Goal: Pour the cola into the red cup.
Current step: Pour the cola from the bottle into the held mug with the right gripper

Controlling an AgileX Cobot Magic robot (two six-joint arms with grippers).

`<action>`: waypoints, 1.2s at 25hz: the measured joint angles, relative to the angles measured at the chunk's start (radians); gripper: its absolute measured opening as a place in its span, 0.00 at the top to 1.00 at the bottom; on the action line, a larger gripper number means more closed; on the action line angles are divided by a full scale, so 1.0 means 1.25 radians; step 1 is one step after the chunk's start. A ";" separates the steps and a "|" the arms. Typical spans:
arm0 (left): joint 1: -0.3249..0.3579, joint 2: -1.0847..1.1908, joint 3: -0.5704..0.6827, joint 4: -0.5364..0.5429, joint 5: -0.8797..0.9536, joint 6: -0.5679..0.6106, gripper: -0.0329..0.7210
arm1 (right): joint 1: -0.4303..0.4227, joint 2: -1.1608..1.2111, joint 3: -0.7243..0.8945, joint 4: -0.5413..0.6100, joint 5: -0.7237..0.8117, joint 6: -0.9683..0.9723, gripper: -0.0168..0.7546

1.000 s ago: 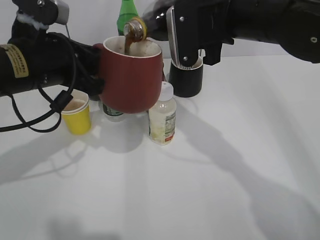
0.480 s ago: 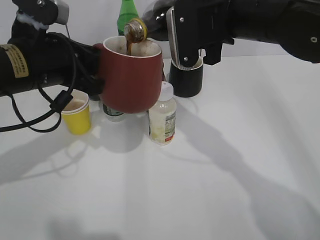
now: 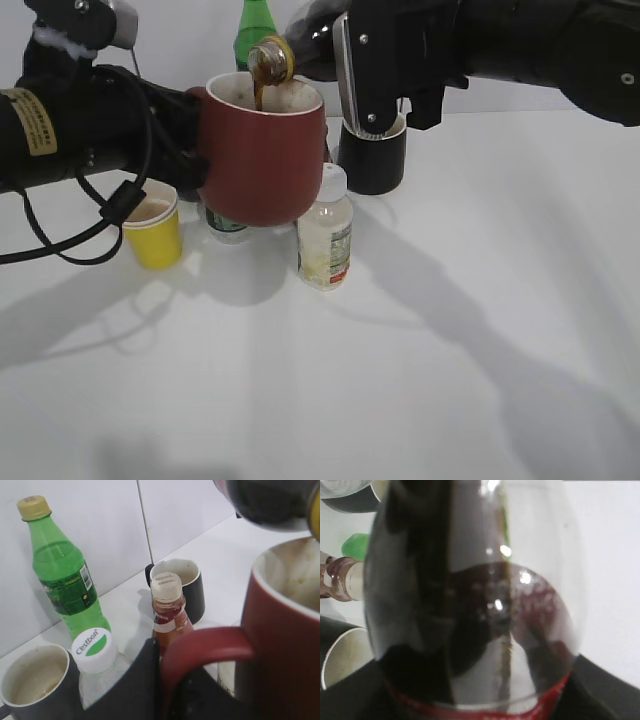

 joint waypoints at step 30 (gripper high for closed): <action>0.029 -0.015 0.000 -0.029 -0.095 0.000 0.90 | 0.000 0.000 0.000 0.137 0.000 0.117 0.38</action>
